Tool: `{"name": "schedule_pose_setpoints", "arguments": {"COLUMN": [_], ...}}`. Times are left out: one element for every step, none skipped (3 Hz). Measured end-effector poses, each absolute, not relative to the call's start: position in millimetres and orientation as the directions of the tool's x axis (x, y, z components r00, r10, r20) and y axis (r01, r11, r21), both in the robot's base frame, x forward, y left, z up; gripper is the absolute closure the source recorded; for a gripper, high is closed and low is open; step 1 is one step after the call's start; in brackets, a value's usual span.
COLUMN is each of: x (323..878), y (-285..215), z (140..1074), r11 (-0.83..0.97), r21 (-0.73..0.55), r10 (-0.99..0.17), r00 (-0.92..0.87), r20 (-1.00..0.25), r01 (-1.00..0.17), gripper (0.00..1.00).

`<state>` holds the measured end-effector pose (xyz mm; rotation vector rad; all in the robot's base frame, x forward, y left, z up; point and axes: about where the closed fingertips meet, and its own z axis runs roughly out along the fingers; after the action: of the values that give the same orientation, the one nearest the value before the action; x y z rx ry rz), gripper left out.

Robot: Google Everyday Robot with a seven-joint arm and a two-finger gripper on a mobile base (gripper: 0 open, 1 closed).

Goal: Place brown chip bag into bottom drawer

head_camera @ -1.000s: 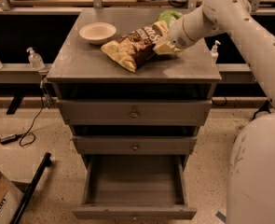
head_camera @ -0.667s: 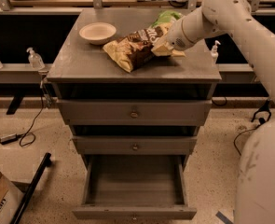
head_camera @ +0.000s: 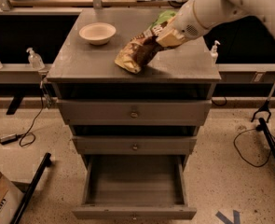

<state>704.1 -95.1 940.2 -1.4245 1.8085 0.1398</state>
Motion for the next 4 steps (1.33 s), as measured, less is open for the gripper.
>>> {"name": "schedule_pose_setpoints", "arguments": {"x": [641, 578, 531, 502], "y": [-103, -112, -115, -108], "z": [976, 984, 967, 910], "r11": [0.322, 0.283, 0.255, 0.260], "r21": [-0.373, -0.311, -0.212, -0.070], "r10": [-0.788, -0.804, -0.809, -0.815], "r00": [-0.028, -0.048, -0.088, -0.180], "r20": [-0.615, -0.593, -0.581, -0.551], "r01": [-0.870, -0.907, -0.943, -0.963], "gripper": [1.00, 1.00, 1.00, 1.00]}}
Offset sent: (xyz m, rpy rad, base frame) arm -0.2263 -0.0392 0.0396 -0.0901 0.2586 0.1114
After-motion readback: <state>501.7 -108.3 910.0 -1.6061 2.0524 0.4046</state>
